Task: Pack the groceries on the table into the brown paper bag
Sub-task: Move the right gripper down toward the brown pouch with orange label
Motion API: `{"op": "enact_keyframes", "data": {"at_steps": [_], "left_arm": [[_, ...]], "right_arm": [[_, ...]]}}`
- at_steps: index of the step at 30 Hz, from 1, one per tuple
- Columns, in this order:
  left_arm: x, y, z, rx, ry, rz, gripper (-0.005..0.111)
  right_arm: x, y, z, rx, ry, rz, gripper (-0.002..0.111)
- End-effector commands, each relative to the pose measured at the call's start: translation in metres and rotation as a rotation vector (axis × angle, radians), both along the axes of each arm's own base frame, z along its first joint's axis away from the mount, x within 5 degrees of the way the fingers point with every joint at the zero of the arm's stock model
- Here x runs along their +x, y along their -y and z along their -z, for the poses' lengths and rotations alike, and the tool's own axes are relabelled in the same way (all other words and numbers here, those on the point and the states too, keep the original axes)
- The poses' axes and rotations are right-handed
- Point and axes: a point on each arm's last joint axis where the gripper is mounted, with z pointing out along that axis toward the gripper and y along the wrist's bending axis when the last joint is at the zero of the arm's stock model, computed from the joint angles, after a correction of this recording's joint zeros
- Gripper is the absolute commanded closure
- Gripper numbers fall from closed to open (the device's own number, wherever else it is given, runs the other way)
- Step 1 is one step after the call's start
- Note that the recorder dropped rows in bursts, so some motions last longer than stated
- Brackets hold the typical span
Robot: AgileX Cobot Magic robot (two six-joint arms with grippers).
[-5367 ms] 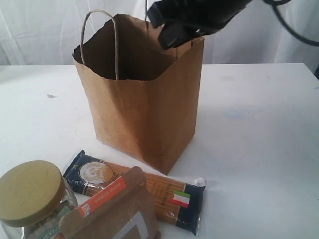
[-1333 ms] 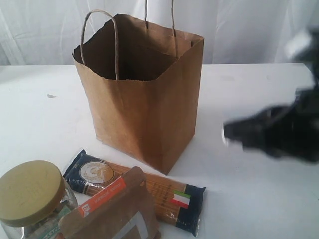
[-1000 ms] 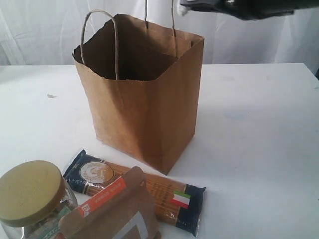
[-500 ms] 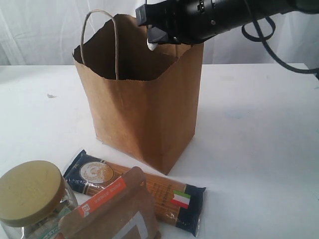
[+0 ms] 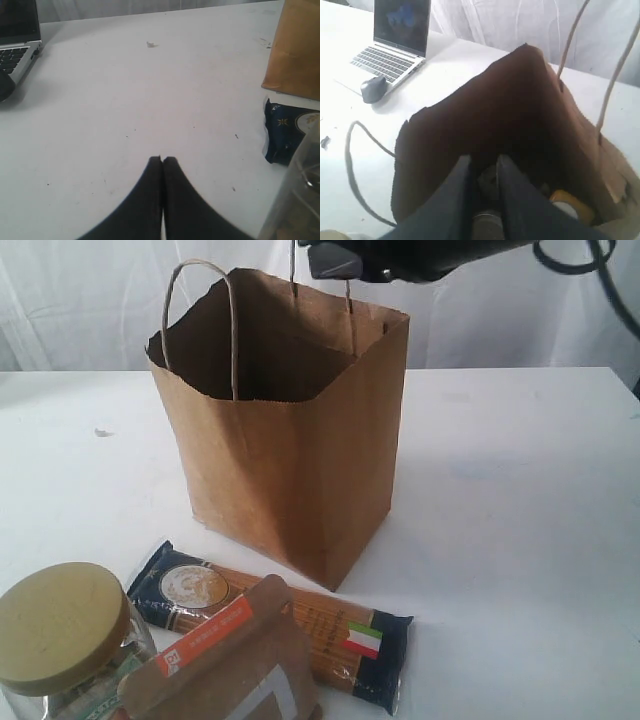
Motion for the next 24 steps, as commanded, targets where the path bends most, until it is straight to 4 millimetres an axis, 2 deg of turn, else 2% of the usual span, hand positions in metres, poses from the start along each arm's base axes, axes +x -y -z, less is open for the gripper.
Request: {"op": "enact_keyframes", "data": {"at_steps": [1, 4, 7, 15, 20, 24], "left_arm": [[0.000, 0.000, 0.001, -0.009, 0.005, 0.005, 0.107], [0.000, 0.000, 0.001, -0.009, 0.005, 0.005, 0.107], [0.000, 0.000, 0.001, -0.009, 0.005, 0.005, 0.107], [0.000, 0.000, 0.001, -0.009, 0.005, 0.005, 0.107], [0.000, 0.000, 0.001, -0.009, 0.005, 0.005, 0.107], [0.000, 0.000, 0.001, -0.009, 0.005, 0.005, 0.107]], "right_arm": [[-0.021, 0.016, -0.015, -0.118, 0.062, -0.043, 0.091], [-0.049, 0.030, -0.018, -0.234, -0.018, -0.106, 0.094], [-0.079, 0.050, -0.018, -0.336, -0.101, -0.120, 0.108], [-0.146, 0.095, -0.025, -0.342, 0.012, -0.042, 0.108], [-0.172, 0.110, -0.005, -0.395, -0.037, -0.057, 0.108], [-0.174, 0.113, 0.025, -0.467, -0.138, -0.075, 0.108]]}}
